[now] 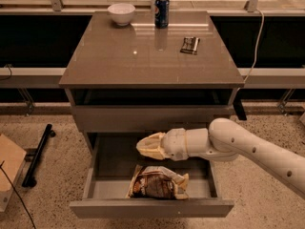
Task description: Pick brown chip bag from middle drawer and place on counter
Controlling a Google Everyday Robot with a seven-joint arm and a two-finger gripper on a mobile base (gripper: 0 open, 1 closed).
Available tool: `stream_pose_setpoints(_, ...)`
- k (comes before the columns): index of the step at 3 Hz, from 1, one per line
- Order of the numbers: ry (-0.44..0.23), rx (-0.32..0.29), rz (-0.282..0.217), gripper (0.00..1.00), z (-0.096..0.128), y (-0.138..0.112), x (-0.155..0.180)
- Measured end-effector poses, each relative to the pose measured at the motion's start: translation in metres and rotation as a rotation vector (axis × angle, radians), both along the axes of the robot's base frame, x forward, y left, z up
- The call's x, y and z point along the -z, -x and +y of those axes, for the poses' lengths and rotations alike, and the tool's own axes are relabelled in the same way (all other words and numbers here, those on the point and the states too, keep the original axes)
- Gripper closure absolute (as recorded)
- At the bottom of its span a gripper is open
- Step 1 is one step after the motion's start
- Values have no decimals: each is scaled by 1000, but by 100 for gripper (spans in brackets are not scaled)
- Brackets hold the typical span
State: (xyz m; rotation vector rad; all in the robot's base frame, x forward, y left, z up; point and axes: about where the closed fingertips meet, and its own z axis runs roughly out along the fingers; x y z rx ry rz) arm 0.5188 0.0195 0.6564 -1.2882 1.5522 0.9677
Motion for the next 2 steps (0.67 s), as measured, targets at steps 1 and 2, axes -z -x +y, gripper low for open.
stream_pose_setpoints(1, 23, 25, -24, 74, -1, 0, -8)
stream_pose_setpoints(2, 37, 32, -9, 51, -1, -1, -1)
